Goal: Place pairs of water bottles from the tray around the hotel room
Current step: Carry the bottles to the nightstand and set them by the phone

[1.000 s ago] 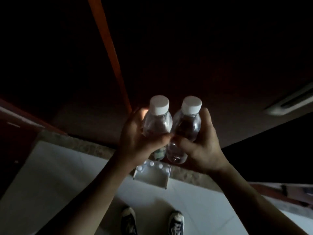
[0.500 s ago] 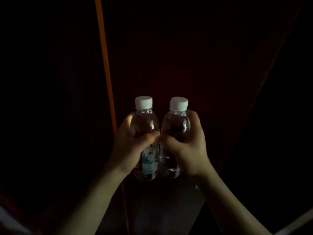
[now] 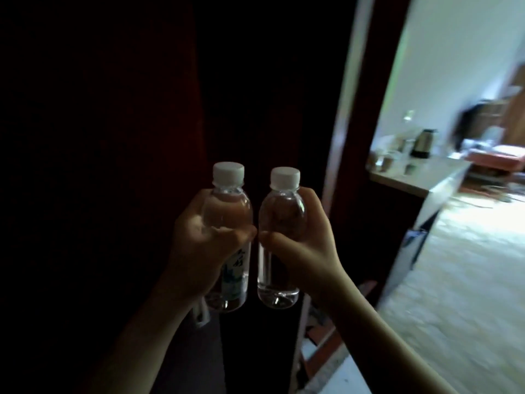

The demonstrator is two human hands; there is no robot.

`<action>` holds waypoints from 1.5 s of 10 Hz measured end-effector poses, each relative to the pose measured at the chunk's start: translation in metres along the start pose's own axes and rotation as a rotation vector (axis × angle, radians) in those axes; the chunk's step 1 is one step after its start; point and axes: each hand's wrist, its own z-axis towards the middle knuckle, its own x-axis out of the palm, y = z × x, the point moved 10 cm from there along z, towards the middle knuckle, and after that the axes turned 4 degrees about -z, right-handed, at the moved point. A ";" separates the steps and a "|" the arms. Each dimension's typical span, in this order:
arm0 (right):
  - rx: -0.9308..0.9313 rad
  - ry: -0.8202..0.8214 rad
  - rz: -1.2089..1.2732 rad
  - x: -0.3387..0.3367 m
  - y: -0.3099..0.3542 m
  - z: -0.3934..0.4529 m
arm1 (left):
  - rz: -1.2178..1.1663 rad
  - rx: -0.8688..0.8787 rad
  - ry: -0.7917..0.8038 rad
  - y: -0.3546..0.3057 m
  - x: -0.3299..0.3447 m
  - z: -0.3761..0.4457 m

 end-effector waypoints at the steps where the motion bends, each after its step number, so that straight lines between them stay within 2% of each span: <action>1: -0.030 -0.147 -0.069 -0.093 0.011 -0.006 | -0.050 -0.053 0.147 -0.003 0.091 0.005; 2: -0.073 -0.309 -0.195 -0.192 0.027 -0.016 | -0.227 -0.072 0.260 0.005 0.198 0.017; 3: -0.083 -0.443 -0.299 -0.290 0.040 -0.031 | -0.302 -0.105 0.352 0.013 0.288 0.020; 4: -0.087 -0.571 -0.442 -0.384 0.051 -0.046 | -0.308 -0.053 0.429 0.024 0.379 0.024; 6: -0.087 -0.658 -0.617 -0.525 0.062 -0.054 | -0.402 -0.086 0.508 0.045 0.531 0.033; 8: -0.058 -0.801 -0.693 -0.630 0.050 -0.044 | -0.421 -0.107 0.603 0.067 0.643 0.059; 10: -0.018 -0.891 -0.719 -0.724 0.003 -0.011 | -0.468 -0.098 0.647 0.111 0.737 0.110; 12: -0.042 -0.855 -0.802 -0.809 -0.027 0.083 | -0.510 -0.062 0.706 0.157 0.839 0.191; 15: 0.044 -0.988 -0.866 -0.961 -0.064 0.173 | -0.650 -0.112 0.809 0.202 1.005 0.299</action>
